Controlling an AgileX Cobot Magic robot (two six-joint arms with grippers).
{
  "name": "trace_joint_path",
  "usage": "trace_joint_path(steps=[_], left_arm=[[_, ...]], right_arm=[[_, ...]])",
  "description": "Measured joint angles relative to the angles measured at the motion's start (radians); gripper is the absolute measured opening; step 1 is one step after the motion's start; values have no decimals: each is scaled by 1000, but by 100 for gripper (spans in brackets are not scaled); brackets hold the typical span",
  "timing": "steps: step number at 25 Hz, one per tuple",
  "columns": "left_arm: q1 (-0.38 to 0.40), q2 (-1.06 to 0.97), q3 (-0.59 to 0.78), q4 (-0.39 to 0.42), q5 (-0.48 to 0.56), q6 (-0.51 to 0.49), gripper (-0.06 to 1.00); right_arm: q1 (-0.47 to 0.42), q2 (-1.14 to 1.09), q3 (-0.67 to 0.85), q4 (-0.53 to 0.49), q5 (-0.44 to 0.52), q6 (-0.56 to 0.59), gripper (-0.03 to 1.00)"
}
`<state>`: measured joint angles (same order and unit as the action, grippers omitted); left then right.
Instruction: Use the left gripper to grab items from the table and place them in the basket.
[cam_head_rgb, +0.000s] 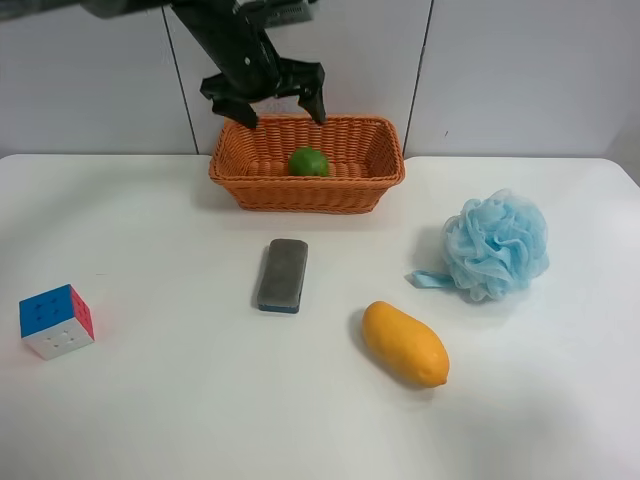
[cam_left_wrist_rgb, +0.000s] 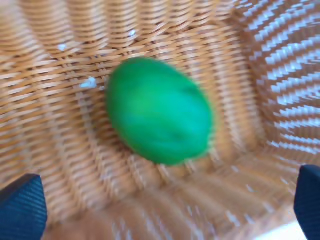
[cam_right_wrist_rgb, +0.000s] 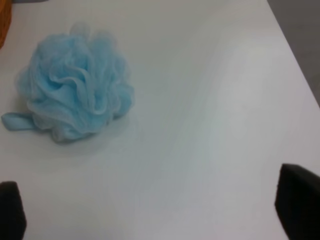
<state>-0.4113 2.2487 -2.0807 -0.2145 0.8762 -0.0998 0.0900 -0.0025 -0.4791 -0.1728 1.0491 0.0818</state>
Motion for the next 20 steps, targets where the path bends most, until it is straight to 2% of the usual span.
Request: trace_joint_path(steps=[6,7,12,15,20], left_arm=[[32,-178,0,80,290,-8,99],[33,-204,0,99,313,-9,99],[33,-350,91,150,327,-7,99],[33,-456,235,165,330,3,99],[33,-683,554,170,326,49,99]], right_arm=[[0,0,0,0,0,0,99],[0,0,0,0,0,0,99],[0,0,0,0,0,0,99],[0,0,0,0,0,0,99],[0,0,0,0,0,0,99]])
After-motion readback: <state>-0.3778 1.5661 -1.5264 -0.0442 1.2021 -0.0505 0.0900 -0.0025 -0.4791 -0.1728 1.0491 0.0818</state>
